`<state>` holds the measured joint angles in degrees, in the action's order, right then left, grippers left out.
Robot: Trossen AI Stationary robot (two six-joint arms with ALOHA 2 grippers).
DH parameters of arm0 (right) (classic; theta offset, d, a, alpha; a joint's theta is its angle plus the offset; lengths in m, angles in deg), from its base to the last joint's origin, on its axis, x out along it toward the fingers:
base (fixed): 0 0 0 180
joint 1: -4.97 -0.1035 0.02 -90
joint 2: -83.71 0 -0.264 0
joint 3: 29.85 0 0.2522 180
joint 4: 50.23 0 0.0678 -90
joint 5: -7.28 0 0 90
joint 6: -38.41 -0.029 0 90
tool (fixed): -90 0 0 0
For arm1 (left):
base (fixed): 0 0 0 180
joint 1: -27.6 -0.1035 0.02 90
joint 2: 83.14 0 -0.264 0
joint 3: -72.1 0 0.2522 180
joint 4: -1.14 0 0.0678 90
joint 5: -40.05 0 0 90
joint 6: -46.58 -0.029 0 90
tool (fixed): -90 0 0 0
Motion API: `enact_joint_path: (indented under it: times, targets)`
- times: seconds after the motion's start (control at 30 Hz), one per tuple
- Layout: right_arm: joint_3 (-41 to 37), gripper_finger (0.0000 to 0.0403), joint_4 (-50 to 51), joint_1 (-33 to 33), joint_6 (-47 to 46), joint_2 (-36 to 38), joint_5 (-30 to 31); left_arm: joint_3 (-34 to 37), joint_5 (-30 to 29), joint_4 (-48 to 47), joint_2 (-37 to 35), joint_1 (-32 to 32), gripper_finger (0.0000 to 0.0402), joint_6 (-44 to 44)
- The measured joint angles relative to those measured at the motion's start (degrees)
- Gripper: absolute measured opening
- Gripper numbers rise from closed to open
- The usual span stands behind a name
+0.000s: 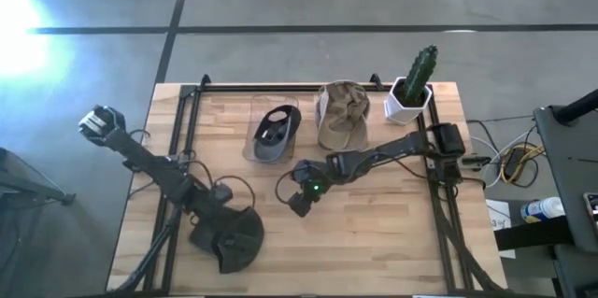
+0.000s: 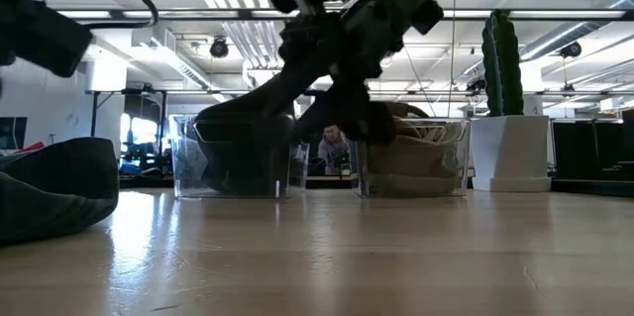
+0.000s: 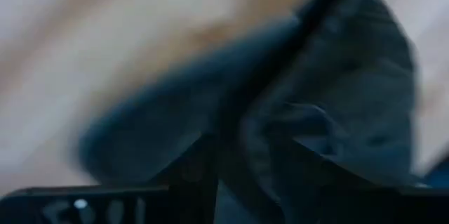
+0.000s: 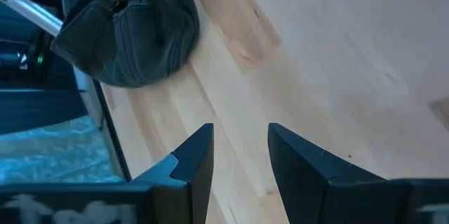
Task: Pick & Place hat
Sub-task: Put the black cap into the left transparent bin
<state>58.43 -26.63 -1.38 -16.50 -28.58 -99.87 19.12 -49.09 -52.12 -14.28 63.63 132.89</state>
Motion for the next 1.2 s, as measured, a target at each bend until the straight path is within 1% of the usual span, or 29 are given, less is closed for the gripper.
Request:
enact_joint_path:
  times: [0.07, 0.17, 0.27, 0.33, 0.4, 0.53, 0.6, 0.63, 0.73, 0.8, 0.83, 0.87, 0.9, 0.97, 1.03, 1.07, 1.13, 1.2]
  targets:
    - [0.0, 0.0132, -1.0, 0.0, -1.1, -1.0, -0.3, 2.3, 0.7, 7.7, 0.0, 1.3, 0.0117, 2.5]
    - [0.0, 0.0132, -3.1, -0.1, -2.1, -2.6, -1.2, 6.3, 0.0, 21.8, 0.9, 2.1, 0.0117, 5.5]
    - [0.0, 0.0132, -4.1, -0.2, -2.9, -3.1, -1.2, 11.1, -3.0, 36.9, 3.0, 2.1, 0.0117, 6.7]
    - [0.0, 0.0132, -4.6, -0.2, -3.2, -2.9, -0.6, 13.7, -6.7, 45.3, 4.9, 1.7, 0.0117, 6.9]
    - [0.0, 0.0132, -4.4, -0.2, -3.2, -2.7, 0.8, 15.8, -11.0, 50.6, 7.1, 0.9, 0.0117, 6.9]
    - [0.0, 0.0132, -4.5, -0.2, -3.6, -2.0, 3.6, 17.3, -18.1, 52.2, 11.3, -1.8, 0.0117, 7.0]
    - [0.0, 0.0132, -4.6, -0.2, -3.7, -1.5, 5.2, 17.3, -22.8, 53.0, 12.7, -3.3, 0.0117, 7.0]
    - [0.0, 0.0132, -4.5, -0.3, -3.7, -1.3, 6.1, 17.3, -26.1, 53.4, 13.2, -3.9, 0.0117, 7.0]
    - [0.0, 0.0132, -4.3, -0.2, -3.7, -0.7, 8.2, 17.3, -39.3, 58.0, 12.8, -4.9, 0.0117, 6.6]
    - [0.0, 0.0132, -4.5, -0.2, -3.6, -0.3, 9.2, 16.2, -48.5, 63.3, 10.6, -4.8, 0.0117, 2.9]
    - [0.0, 0.0132, -4.4, -0.2, -3.6, -0.2, 9.4, 15.8, -51.4, 65.2, 9.2, -4.8, 0.0117, -0.2]
    - [0.0, 0.0132, -4.4, -0.2, -3.7, -0.1, 9.4, 15.5, -53.0, 66.2, 7.7, -4.7, 0.0117, -3.9]
    - [0.0, 0.0132, -4.5, -0.2, -3.7, -0.1, 9.5, 15.1, -52.9, 66.4, 6.2, -4.7, 0.0117, -7.8]
    - [0.0, 0.0132, -4.5, -0.2, -3.7, -0.1, 9.4, 13.8, -50.4, 66.6, 3.0, -4.5, 0.0117, -15.9]
    - [0.0, 0.0132, -4.6, -0.2, -4.0, 0.0, 9.5, 12.4, -46.0, 65.7, 0.0, -4.3, 0.0117, -23.8]
    - [0.0, 0.0132, -4.9, -0.3, -4.2, -0.1, 9.5, 11.6, -43.6, 63.5, -1.1, -4.2, 0.0117, -26.8]
    - [0.0, 0.0132, -5.5, -0.3, -4.5, -0.1, 9.4, 10.1, -40.3, 55.0, -2.9, -4.1, 0.0117, -30.0]
    - [0.0, 0.0132, -6.2, -0.3, -4.9, -0.7, 9.3, 7.7, -38.4, 42.8, -4.0, -4.1, 0.0117, -30.7]
